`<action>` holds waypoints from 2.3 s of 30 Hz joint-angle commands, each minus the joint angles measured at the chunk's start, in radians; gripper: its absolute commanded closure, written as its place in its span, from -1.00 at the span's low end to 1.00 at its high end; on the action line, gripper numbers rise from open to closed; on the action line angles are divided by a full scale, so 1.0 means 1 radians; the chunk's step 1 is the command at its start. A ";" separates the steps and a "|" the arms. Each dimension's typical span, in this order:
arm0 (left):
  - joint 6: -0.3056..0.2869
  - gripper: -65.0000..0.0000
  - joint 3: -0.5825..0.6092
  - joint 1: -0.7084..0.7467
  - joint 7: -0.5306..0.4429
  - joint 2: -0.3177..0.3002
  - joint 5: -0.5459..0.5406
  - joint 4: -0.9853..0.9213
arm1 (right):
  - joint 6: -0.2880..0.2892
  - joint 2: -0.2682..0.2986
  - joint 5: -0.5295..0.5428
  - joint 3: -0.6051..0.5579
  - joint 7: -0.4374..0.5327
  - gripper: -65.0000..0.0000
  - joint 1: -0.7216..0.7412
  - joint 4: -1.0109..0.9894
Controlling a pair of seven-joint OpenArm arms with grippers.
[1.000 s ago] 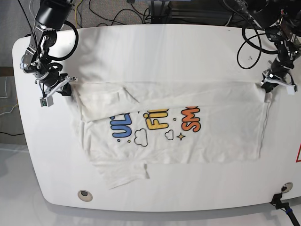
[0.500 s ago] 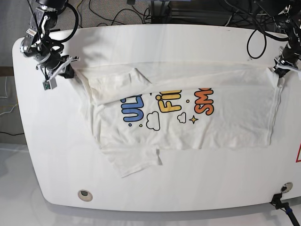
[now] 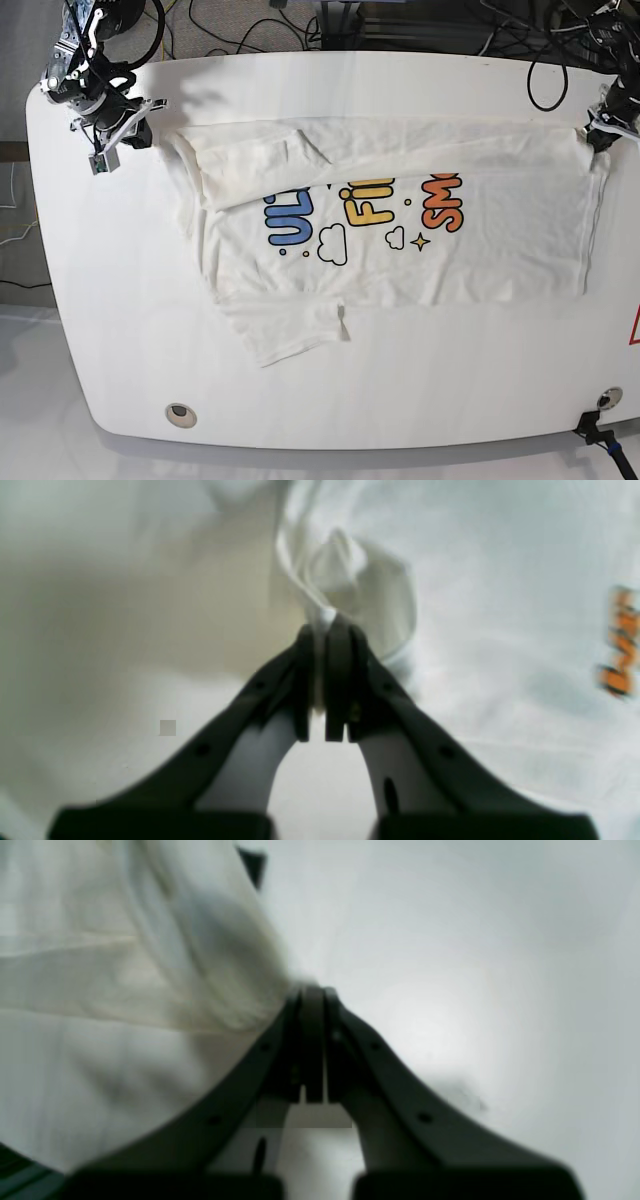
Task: Fold the T-shirt properly
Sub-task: 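Drag the folded edge with both grippers back toward the robot, then hold the edge and pull the shirt further toward the robot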
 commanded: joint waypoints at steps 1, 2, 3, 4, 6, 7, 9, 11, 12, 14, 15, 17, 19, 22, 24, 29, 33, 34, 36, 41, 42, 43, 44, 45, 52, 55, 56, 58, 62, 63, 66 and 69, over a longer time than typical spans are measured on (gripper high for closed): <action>-0.021 1.00 -0.003 0.033 0.010 -0.025 -0.061 0.101 | 0.004 0.017 0.017 0.007 0.017 1.00 -0.023 0.049; -0.022 1.00 -0.003 0.045 0.011 -0.026 -0.064 0.112 | 0.002 0.018 0.017 0.007 0.016 1.00 -0.030 0.050; -0.022 1.00 -0.002 0.051 0.010 -0.028 -0.064 0.116 | 0.001 0.018 0.016 0.008 0.015 1.00 -0.036 0.052; -0.023 1.00 -0.001 0.063 0.010 -0.028 -0.061 0.121 | 0.002 0.019 0.017 0.006 0.013 1.00 -0.042 0.051; -0.027 1.00 -0.001 0.083 0.012 -0.030 -0.054 0.134 | -0.002 0.020 0.020 0.007 0.012 1.00 -0.056 0.052; -0.028 1.00 0.000 0.092 0.011 -0.031 -0.051 0.140 | 0.002 0.019 0.018 0.007 0.010 1.00 -0.060 0.054; -0.031 1.00 0.001 0.110 0.014 -0.033 -0.049 0.147 | -0.002 0.020 0.019 0.007 0.009 1.00 -0.071 0.053; -0.031 1.00 0.006 0.121 0.016 -0.038 -0.045 0.149 | -0.003 0.022 0.018 0.007 0.006 1.00 -0.080 0.050; -0.030 1.00 0.003 0.125 0.015 -0.037 -0.042 0.151 | -0.004 0.021 0.019 0.009 0.008 1.00 -0.086 0.051; -0.031 1.00 0.004 0.128 0.018 -0.039 -0.044 0.153 | -0.005 0.023 0.023 0.017 0.005 1.00 -0.094 0.054; -0.032 1.00 0.003 0.131 0.019 -0.039 -0.042 0.152 | -0.005 0.022 0.026 0.022 0.002 1.00 -0.099 0.053; -0.034 1.00 0.005 0.137 0.023 -0.040 -0.044 0.151 | -0.001 0.022 0.037 0.037 -0.002 1.00 -0.107 0.054; -0.017 0.94 0.018 0.137 0.031 0.000 -0.011 0.138 | -0.016 0.004 0.010 0.002 -0.001 1.00 -0.061 0.040; -0.018 0.94 0.018 0.137 0.031 0.000 0.012 0.138 | -0.016 0.005 0.010 0.004 -0.003 1.00 -0.057 0.040; -0.018 0.94 0.018 0.136 0.031 0.000 0.013 0.138 | -0.016 0.007 0.010 0.004 -0.003 1.00 -0.055 0.040; -0.020 0.94 0.018 0.136 0.031 0.000 0.013 0.141 | -0.014 0.007 0.010 0.004 -0.004 1.00 -0.055 0.041; -0.021 0.94 0.016 0.136 0.031 0.000 0.012 0.144 | -0.016 0.004 0.010 0.004 -0.006 1.00 -0.065 0.073; -0.021 0.94 0.016 0.136 0.031 0.000 0.012 0.144 | -0.016 0.002 0.010 0.004 -0.007 1.00 -0.066 0.098; -0.021 0.94 0.016 0.136 0.031 0.000 0.012 0.147 | -0.017 0.001 0.010 0.004 -0.009 1.00 -0.077 0.127; -0.021 0.94 0.015 0.134 0.031 0.000 0.012 0.203 | -0.017 0.001 0.013 0.004 -0.032 0.98 -0.072 0.138; -0.021 0.94 0.015 0.134 0.031 0.000 0.012 0.213 | -0.017 0.001 0.015 0.005 -0.036 0.98 -0.072 0.139; -0.021 0.94 0.015 0.134 0.031 0.000 0.012 0.217 | -0.017 0.001 0.015 0.005 -0.036 0.98 -0.072 0.139; -0.021 0.94 0.016 0.134 0.031 0.000 0.010 0.219 | -0.017 0.001 0.015 0.005 -0.036 0.97 -0.072 0.139; -0.021 0.94 0.016 0.133 0.031 0.000 0.012 0.222 | -0.017 0.001 0.015 0.005 -0.036 0.97 -0.072 0.139; -0.021 0.94 0.018 0.131 0.031 -0.002 0.012 0.222 | -0.010 -0.012 0.016 0.005 -0.036 0.21 -0.072 0.201; -0.021 0.94 0.018 0.131 0.031 -0.003 0.012 0.222 | -0.008 -0.029 0.016 0.004 -0.036 0.01 -0.071 0.231; -0.021 0.94 0.018 0.130 0.031 -0.003 0.012 0.222 | -0.008 -0.029 0.016 0.002 -0.036 0.02 -0.071 0.235; -0.021 0.94 0.018 0.130 0.031 -0.003 0.012 0.222 | -0.005 -0.049 0.018 0.002 -0.039 0.01 -0.055 0.236; -0.021 0.94 0.018 0.130 0.031 -0.005 0.012 0.222 | 0.035 -0.062 0.016 0.002 -0.042 0.01 -0.040 0.236; -0.021 0.94 0.018 0.130 0.031 -0.005 0.012 0.222 | 0.035 -0.064 0.016 0.001 -0.042 0.01 -0.035 0.233; -0.021 0.94 0.018 0.130 0.031 -0.006 0.012 0.222 | 0.029 -0.064 0.013 -0.041 -0.041 0.01 -0.025 0.216; -0.021 0.94 0.019 0.130 0.031 -0.006 0.012 0.222 | 0.025 -0.064 0.010 -0.050 -0.039 0.01 -0.003 0.189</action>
